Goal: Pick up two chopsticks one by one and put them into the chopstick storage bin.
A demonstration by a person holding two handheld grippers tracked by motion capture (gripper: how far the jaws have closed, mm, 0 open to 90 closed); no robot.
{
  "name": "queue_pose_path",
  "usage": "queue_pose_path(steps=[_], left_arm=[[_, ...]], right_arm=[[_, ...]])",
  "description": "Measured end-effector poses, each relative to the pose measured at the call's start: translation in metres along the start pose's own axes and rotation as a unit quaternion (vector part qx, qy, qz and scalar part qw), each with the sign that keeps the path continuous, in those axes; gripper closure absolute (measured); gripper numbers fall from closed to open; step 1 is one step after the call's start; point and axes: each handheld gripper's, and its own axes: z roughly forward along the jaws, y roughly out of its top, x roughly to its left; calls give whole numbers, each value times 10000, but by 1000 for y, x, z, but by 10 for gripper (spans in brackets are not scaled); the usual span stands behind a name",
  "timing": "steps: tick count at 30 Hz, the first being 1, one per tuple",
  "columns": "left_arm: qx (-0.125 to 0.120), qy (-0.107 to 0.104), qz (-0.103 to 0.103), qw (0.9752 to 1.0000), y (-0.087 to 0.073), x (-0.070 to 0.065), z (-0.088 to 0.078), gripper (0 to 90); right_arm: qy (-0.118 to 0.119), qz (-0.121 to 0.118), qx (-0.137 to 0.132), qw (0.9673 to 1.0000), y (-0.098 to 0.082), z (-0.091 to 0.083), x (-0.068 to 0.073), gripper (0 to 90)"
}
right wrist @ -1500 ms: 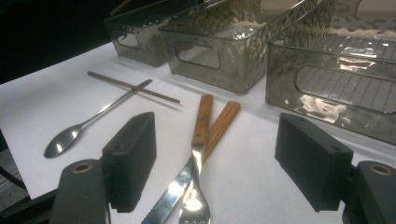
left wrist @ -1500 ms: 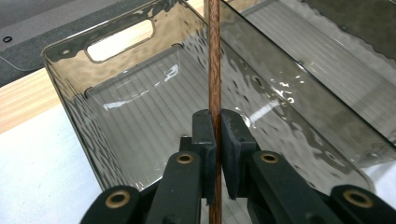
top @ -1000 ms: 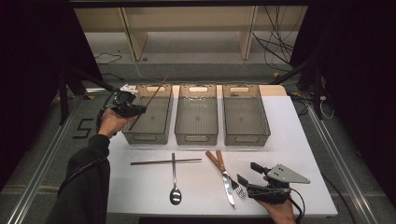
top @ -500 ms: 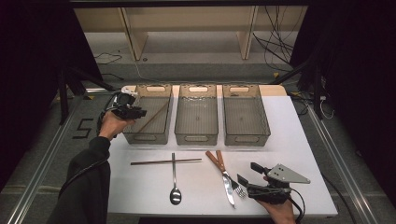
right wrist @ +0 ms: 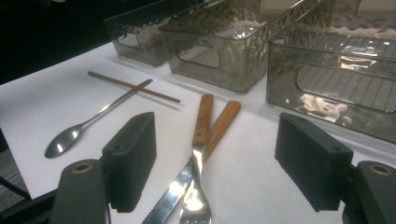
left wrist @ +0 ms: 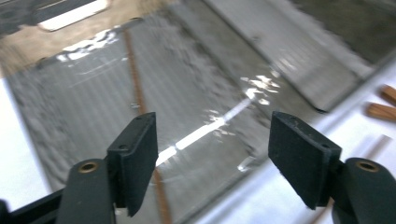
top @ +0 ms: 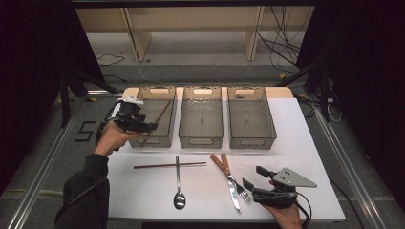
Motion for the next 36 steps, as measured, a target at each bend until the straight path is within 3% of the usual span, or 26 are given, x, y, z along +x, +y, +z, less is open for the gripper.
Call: queue_pose_path(steps=[7,11,13,16,23,32,36], left_arm=[[-48,-252,364,9990,-21,-35,-3,269],[-71,-259,522,9983,-29,-48,1,255],[-113,-123,689,9975,-30,-54,2,251],[-64,-89,845,9964,-31,-62,5,254],[220,-186,1094,9936,-35,-68,7,253],[823,-398,1497,9845,-43,-74,20,259],[937,-499,1480,9833,-45,-75,24,264]], right_arm=[[-1,-11,1,10000,0,0,1,298],[8,-26,14,10000,0,0,2,298],[12,-63,5,10000,1,0,2,297],[18,-115,-4,9999,1,-1,3,297],[21,-118,-12,9999,1,-2,3,297],[20,-152,14,9999,1,-2,4,297],[16,-149,10,9999,1,-2,3,297]])
